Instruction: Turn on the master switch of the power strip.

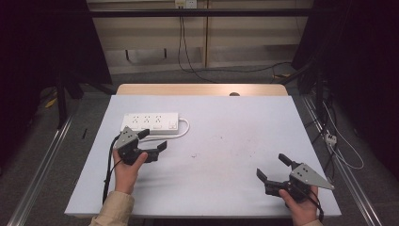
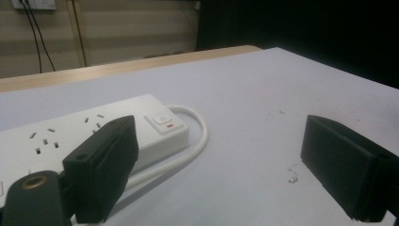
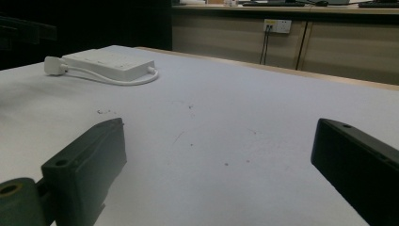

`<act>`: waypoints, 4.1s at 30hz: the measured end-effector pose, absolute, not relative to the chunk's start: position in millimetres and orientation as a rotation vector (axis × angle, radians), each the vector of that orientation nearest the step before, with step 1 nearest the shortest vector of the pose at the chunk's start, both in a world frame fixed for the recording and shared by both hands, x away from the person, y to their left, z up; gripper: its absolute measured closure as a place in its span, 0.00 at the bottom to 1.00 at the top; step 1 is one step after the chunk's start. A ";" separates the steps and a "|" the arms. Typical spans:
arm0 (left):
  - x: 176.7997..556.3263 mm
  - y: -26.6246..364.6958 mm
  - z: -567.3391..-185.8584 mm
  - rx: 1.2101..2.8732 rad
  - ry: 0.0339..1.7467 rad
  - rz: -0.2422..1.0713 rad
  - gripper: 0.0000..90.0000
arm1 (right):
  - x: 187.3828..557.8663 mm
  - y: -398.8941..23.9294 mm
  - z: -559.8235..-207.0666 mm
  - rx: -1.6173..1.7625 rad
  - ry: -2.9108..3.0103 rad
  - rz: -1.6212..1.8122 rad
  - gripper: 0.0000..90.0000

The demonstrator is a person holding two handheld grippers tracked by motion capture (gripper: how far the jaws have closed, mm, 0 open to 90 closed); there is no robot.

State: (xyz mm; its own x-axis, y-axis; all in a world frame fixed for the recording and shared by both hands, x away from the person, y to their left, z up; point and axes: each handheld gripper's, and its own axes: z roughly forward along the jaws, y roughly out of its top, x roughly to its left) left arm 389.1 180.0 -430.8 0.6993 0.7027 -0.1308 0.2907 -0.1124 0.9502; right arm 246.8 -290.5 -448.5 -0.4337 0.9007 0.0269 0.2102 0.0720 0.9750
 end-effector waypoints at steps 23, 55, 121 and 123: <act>410.3 161.7 -431.9 1.718 0.820 0.397 0.17 | 246.7 -290.7 -448.4 1.107 1.727 1.407 0.04; 437.9 146.4 -434.7 1.770 0.864 0.405 0.46 | 245.9 -291.2 -447.6 1.100 1.722 1.407 0.04; 474.9 133.7 -437.3 1.850 0.913 0.333 0.87 | 245.6 -292.2 -447.7 1.107 1.727 1.424 0.04; 475.4 132.6 -436.9 1.846 0.914 0.330 0.87 | 245.5 -292.2 -447.6 1.107 1.728 1.425 0.04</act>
